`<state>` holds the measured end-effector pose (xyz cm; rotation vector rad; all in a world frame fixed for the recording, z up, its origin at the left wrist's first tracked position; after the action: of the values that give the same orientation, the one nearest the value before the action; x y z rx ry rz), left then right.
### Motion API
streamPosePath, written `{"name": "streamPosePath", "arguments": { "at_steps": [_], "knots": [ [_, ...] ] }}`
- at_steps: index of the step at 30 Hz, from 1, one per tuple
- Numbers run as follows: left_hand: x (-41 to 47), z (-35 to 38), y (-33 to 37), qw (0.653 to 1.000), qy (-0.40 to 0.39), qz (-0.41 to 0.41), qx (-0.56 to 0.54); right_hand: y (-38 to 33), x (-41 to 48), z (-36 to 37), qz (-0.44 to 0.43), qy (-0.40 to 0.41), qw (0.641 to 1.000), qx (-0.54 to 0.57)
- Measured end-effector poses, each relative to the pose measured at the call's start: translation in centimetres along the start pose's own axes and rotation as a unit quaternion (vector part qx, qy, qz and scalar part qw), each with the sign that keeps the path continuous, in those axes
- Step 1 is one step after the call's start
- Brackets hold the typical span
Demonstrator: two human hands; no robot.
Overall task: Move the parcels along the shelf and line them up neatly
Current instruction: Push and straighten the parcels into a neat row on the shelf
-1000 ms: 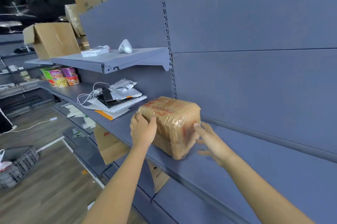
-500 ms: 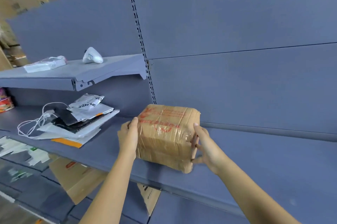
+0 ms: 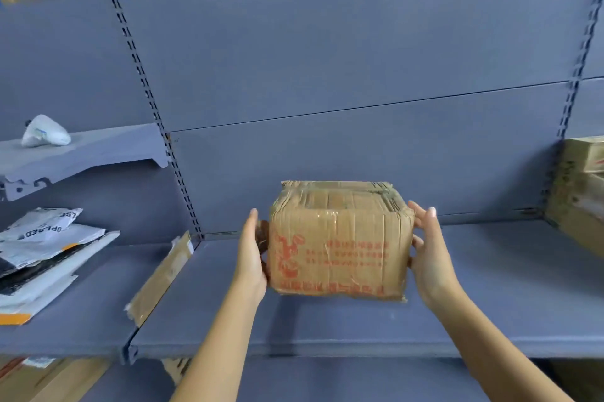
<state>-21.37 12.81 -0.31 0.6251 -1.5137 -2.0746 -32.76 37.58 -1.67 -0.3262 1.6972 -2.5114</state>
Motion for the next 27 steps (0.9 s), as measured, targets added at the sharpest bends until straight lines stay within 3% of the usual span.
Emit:
{"name": "streamPosePath", "arguments": {
  "at_steps": [3, 7, 11, 14, 16, 21, 27],
  "knots": [
    [-2.9, 6.4, -2.8, 0.994, -0.093, -0.058, 0.009, -2.7, -1.1, -5.0, -0.030, -0.006, 0.999, -0.023],
    [-5.2, 11.8, -5.0, 0.986, -0.159, -0.029, 0.041, -6.0, -3.1, -10.9, -0.085, 0.002, 0.996, -0.029],
    [-7.2, 15.4, -5.2, 0.986, -0.134, 0.076, 0.055, -8.0, -3.9, -16.2, -0.087, -0.020, 0.993, -0.078],
    [-8.5, 18.3, -4.8, 0.985, -0.111, 0.076, -0.106, -9.5, -4.1, -19.8, -0.099, -0.006, 0.991, -0.088],
    [-9.0, 20.4, -5.1, 0.979, -0.118, 0.065, -0.156, -10.2, -4.2, -21.7, -0.113, -0.002, 0.990, -0.085],
    [-11.7, 24.9, -7.0, 0.982, -0.163, 0.064, -0.069, -10.7, -4.4, -25.5, -0.142, 0.049, 0.987, -0.051],
    [-13.7, 27.4, -8.7, 0.977, -0.195, 0.089, -0.021, -10.4, -4.3, -27.6, -0.096, 0.059, 0.994, -0.008]
  ]
}}
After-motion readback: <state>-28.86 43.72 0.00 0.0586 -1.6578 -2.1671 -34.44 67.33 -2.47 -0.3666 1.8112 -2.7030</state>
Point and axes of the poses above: each hand's wrist, its own x-axis towards the middle knuckle, its own z-axis out of the palm, y = z × x, the point moved 9 cm from there along x, towards the middle knuckle, and after that the axes turned 2 degrees about y, right-handed, at the moved point
